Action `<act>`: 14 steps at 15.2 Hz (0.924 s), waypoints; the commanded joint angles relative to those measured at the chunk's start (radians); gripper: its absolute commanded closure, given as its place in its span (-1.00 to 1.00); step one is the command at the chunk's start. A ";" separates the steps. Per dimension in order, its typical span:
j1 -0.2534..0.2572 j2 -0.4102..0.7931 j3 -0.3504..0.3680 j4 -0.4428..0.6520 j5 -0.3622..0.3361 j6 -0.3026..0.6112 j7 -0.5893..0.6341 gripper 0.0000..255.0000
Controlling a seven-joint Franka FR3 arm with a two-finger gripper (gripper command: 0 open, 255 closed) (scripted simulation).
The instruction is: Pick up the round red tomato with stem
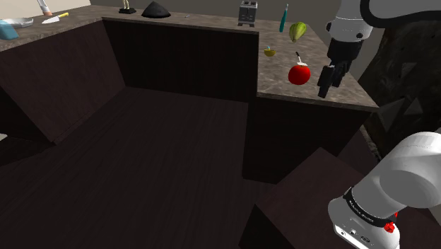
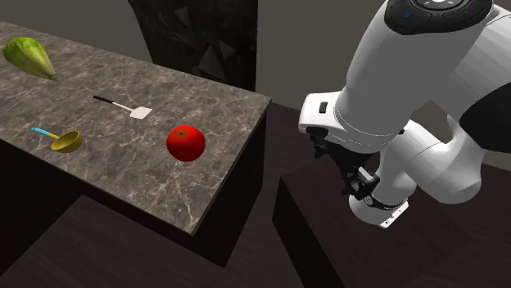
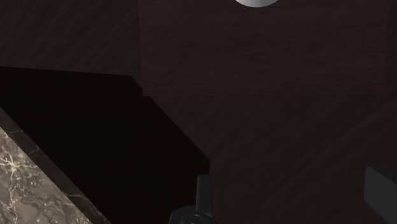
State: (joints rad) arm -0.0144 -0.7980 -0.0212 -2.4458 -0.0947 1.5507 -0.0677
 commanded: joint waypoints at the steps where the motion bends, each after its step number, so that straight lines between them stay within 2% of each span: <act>1: 0.000 0.000 0.000 0.000 0.000 0.000 0.000 -1.00; 8: -0.007 0.131 -0.173 0.074 -0.128 0.080 -0.292 -1.00; 14: 0.008 0.300 -0.308 0.196 -0.183 0.156 -0.539 -1.00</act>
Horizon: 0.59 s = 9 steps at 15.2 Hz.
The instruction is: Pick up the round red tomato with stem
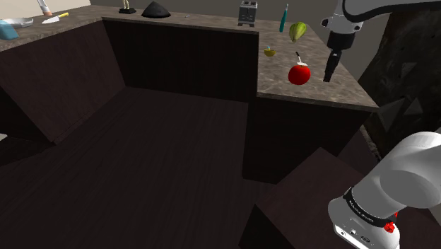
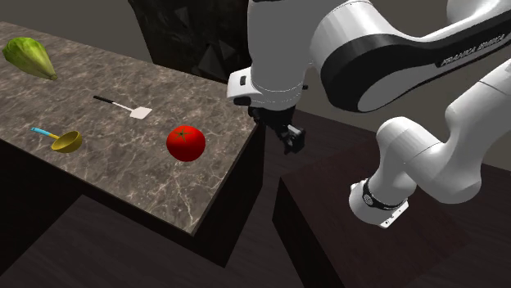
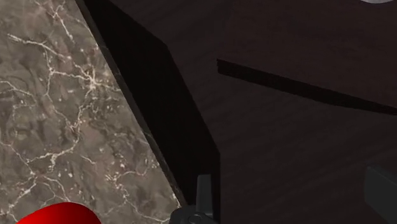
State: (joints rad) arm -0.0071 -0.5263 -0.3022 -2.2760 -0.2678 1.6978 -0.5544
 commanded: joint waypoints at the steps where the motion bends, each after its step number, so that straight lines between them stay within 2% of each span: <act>1: 0.005 0.061 -0.048 0.052 -0.012 0.021 -0.094 -1.00; 5: 0.023 0.203 -0.129 0.166 -0.001 0.066 -0.263 -1.00; 9: 0.034 0.363 -0.198 0.302 0.048 0.100 -0.441 -1.00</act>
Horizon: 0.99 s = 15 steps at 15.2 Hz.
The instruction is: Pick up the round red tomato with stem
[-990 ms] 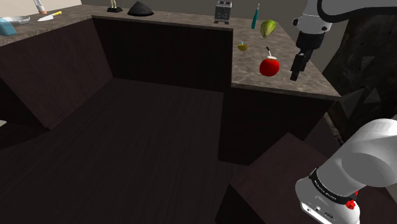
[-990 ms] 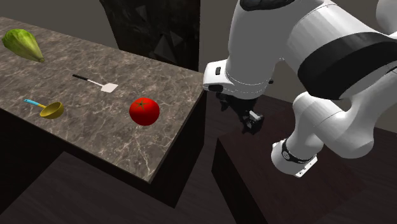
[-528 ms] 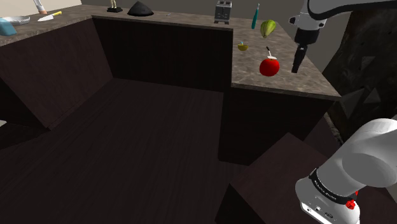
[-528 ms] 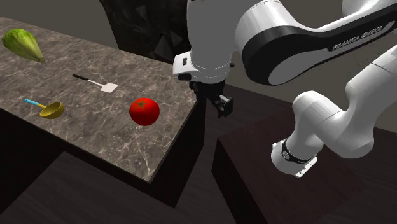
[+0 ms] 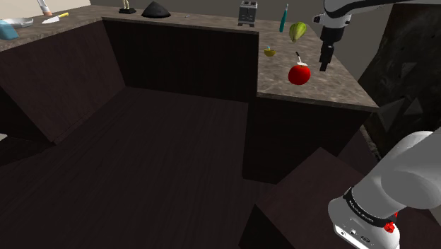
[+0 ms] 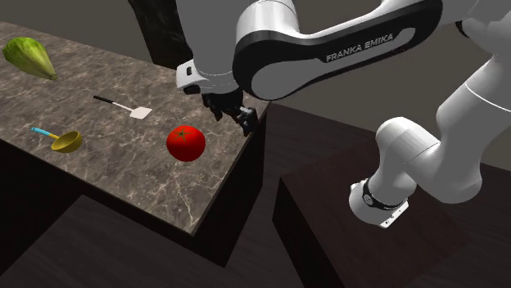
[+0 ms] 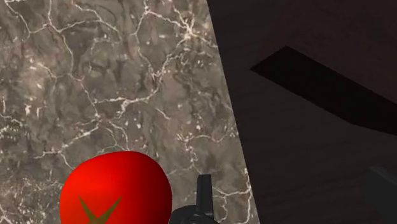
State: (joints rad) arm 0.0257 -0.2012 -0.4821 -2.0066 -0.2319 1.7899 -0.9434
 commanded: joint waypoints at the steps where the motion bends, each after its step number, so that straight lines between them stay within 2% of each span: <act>1: 0.001 0.081 -0.033 0.071 0.030 0.014 -0.098 -1.00; 4: -0.010 0.216 -0.066 0.194 0.096 0.021 -0.235 -1.00; 7: -0.042 0.357 -0.079 0.336 0.172 0.012 -0.368 -1.00; 12: -0.137 0.602 -0.057 0.628 0.293 -0.049 -0.556 -1.00; 15: -0.137 0.602 -0.053 0.602 0.292 -0.023 -0.555 -1.00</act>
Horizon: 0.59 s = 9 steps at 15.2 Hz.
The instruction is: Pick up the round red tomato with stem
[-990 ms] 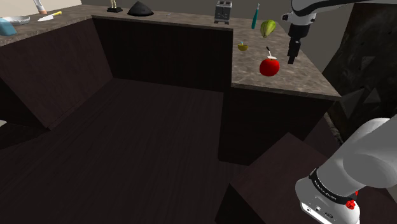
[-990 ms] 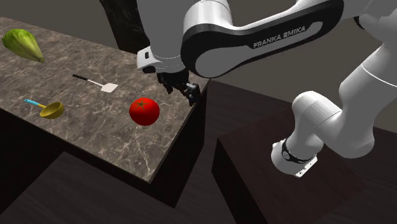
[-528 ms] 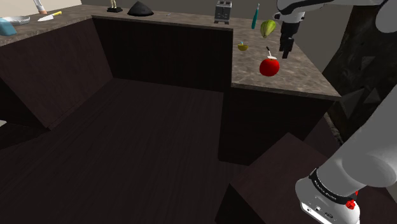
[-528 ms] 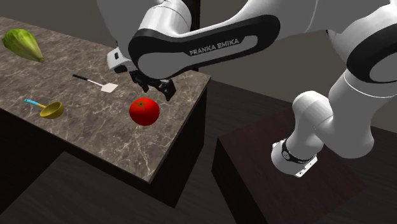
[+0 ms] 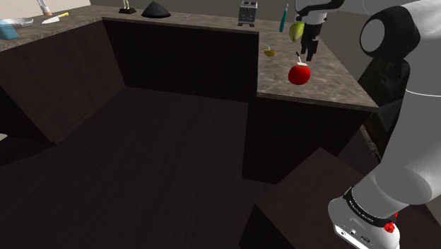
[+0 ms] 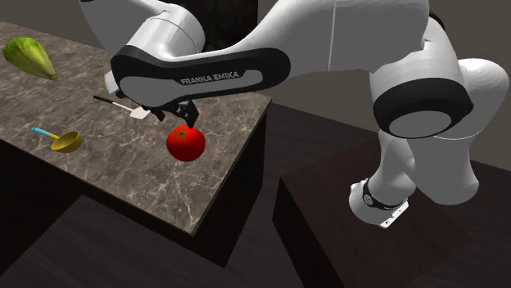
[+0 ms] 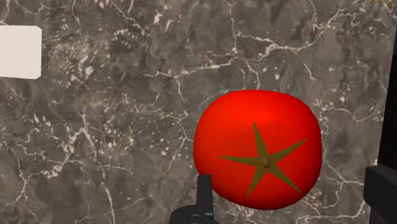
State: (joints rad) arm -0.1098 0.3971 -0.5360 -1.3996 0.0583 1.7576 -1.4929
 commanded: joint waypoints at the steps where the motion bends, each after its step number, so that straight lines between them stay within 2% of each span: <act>1: -0.001 0.004 0.002 -0.019 0.002 0.023 -0.004 -1.00; 5: 0.004 0.007 0.004 -0.077 0.003 0.083 0.000 -1.00; 7: 0.004 0.007 0.004 -0.077 0.003 0.083 0.000 -1.00; 8: 0.005 0.005 0.004 -0.080 0.003 0.084 0.000 1.00; 9: 0.004 0.006 0.004 -0.079 0.003 0.084 -0.001 1.00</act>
State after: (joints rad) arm -0.1053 0.4039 -0.5320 -1.4763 0.0614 1.8401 -1.4932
